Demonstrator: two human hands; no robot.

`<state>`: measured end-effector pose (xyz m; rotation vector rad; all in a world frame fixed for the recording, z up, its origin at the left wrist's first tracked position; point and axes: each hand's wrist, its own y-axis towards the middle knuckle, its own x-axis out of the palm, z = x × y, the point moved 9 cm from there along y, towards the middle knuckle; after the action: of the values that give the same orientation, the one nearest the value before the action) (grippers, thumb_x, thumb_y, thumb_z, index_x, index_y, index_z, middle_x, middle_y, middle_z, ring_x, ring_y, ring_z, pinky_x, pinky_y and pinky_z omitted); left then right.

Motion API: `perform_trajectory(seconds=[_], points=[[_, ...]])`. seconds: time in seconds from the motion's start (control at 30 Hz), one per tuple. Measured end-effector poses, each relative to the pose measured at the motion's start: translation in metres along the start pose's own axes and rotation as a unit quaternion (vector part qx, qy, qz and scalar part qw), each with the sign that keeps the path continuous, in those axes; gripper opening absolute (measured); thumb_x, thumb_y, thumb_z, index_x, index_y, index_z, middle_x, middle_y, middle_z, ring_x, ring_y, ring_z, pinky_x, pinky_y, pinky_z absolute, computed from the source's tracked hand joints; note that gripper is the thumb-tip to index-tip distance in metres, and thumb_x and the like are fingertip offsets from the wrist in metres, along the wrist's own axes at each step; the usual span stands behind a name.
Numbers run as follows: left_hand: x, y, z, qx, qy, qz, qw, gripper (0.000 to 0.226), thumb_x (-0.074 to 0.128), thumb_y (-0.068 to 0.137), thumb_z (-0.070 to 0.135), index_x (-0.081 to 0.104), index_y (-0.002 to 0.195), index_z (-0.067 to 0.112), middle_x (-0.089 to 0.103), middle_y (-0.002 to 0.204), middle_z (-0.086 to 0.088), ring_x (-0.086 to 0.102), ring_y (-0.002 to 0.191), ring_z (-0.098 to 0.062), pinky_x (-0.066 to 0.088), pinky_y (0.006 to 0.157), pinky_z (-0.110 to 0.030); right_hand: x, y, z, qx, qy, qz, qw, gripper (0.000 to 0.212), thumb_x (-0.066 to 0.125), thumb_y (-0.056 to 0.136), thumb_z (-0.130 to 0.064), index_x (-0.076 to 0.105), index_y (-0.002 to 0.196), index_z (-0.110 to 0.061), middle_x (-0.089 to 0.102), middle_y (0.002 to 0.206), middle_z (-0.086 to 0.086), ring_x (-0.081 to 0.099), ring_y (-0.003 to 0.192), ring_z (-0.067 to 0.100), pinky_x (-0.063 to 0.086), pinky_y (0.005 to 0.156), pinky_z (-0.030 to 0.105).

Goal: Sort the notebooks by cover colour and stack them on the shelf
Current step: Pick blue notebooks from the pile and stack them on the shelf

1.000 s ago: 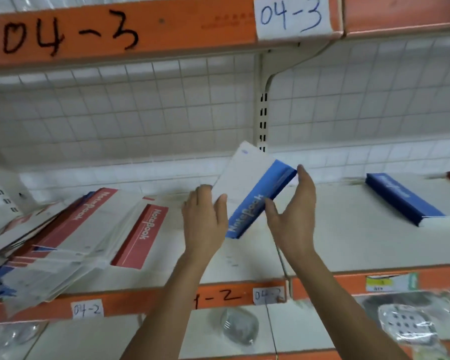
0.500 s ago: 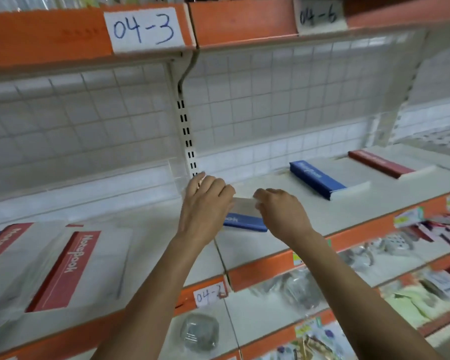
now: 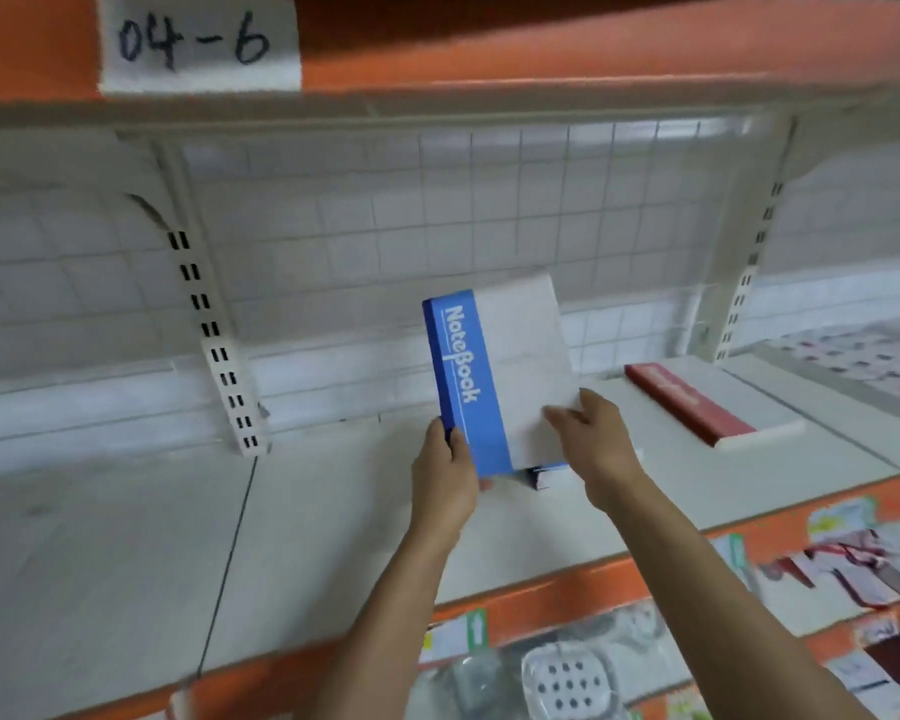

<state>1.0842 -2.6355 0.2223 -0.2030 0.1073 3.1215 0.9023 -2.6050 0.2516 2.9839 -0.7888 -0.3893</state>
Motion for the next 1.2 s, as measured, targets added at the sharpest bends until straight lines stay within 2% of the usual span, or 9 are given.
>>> perform_trajectory(seconds=[0.07,0.17,0.3,0.4,0.53,0.7,0.9,1.07,1.2], points=[[0.032,0.004,0.007,0.014,0.017,-0.008,1.000,0.017,0.040,0.099,0.022,0.044,0.116,0.023,0.058,0.104,0.006,0.059,0.083,-0.009,0.056,0.071,-0.032,-0.018,0.020,0.001,-0.017,-0.009,-0.007,1.000,0.027,0.052,0.093,-0.015,0.049,0.119,-0.012,0.062,0.108,0.007,0.059,0.099,0.025,0.050,0.086,0.038],[0.072,0.009,0.013,0.029,0.055,-0.068,0.996,0.040,0.053,0.091,0.016,0.038,0.128,0.021,0.058,0.115,0.004,0.059,0.092,-0.009,0.052,0.077,-0.030,-0.043,0.044,0.002,-0.039,-0.064,-0.013,0.997,0.039,0.049,0.094,-0.014,0.037,0.131,-0.012,0.059,0.111,0.010,0.058,0.102,0.028,0.047,0.084,0.036],[0.105,0.012,0.020,0.033,0.104,-0.165,0.980,0.053,0.070,0.079,0.011,0.043,0.122,0.025,0.059,0.112,0.006,0.058,0.098,-0.005,0.048,0.069,-0.012,-0.064,0.076,0.029,0.021,-0.140,-0.027,0.990,0.033,0.046,0.092,-0.018,0.047,0.124,-0.009,0.059,0.110,0.009,0.057,0.097,0.030,0.045,0.071,0.031],[0.105,0.022,0.015,0.011,0.166,-0.154,0.974,0.052,0.078,0.074,0.018,0.049,0.117,0.027,0.061,0.113,0.009,0.060,0.102,-0.010,0.049,0.076,-0.021,-0.065,0.091,0.044,0.049,-0.195,-0.067,0.977,0.031,0.047,0.089,-0.021,0.055,0.114,-0.006,0.062,0.107,0.014,0.060,0.088,0.030,0.049,0.065,0.032],[0.105,0.029,0.007,-0.004,0.295,-0.134,0.946,0.052,0.080,0.070,0.034,0.057,0.115,0.024,0.064,0.109,0.008,0.060,0.100,-0.013,0.050,0.081,-0.026,-0.061,0.102,0.055,0.044,-0.269,-0.104,0.957,0.032,0.048,0.091,-0.021,0.052,0.117,-0.002,0.060,0.113,0.015,0.058,0.099,0.031,0.047,0.076,0.033],[0.098,0.036,0.004,-0.003,0.385,-0.103,0.917,0.047,0.079,0.069,0.043,0.061,0.109,0.025,0.066,0.108,0.006,0.061,0.099,-0.016,0.048,0.082,-0.028,-0.049,0.116,0.066,0.031,-0.339,-0.143,0.929,0.028,0.053,0.087,-0.028,0.057,0.103,-0.006,0.062,0.108,0.011,0.057,0.088,0.026,0.038,0.066,0.026],[0.095,0.042,-0.005,-0.007,0.430,-0.094,0.898,0.052,0.077,0.067,0.048,0.060,0.110,0.025,0.066,0.108,0.005,0.062,0.095,-0.016,0.045,0.072,-0.025,-0.040,0.127,0.073,0.001,-0.432,-0.152,0.889,0.039,0.053,0.084,-0.040,0.054,0.109,-0.011,0.049,0.120,0.007,0.038,0.118,0.029,0.032,0.081,0.031],[0.097,0.045,-0.015,-0.008,0.459,-0.084,0.884,0.059,0.076,0.063,0.056,0.060,0.109,0.022,0.065,0.106,0.003,0.062,0.093,-0.018,0.045,0.069,-0.026,-0.042,0.131,0.082,0.003,-0.413,-0.161,0.896,0.036,0.055,0.082,-0.038,0.061,0.102,-0.008,0.050,0.114,0.009,0.043,0.113,0.029,0.038,0.081,0.030],[0.101,0.046,-0.019,-0.011,0.476,-0.086,0.875,0.063,0.074,0.062,0.061,0.061,0.108,0.020,0.065,0.107,0.000,0.062,0.095,-0.021,0.051,0.076,-0.031,-0.043,0.131,0.086,0.012,-0.356,-0.171,0.919,0.026,0.056,0.082,-0.033,0.058,0.084,-0.007,0.060,0.092,0.011,0.058,0.088,0.028,0.043,0.067,0.027]])
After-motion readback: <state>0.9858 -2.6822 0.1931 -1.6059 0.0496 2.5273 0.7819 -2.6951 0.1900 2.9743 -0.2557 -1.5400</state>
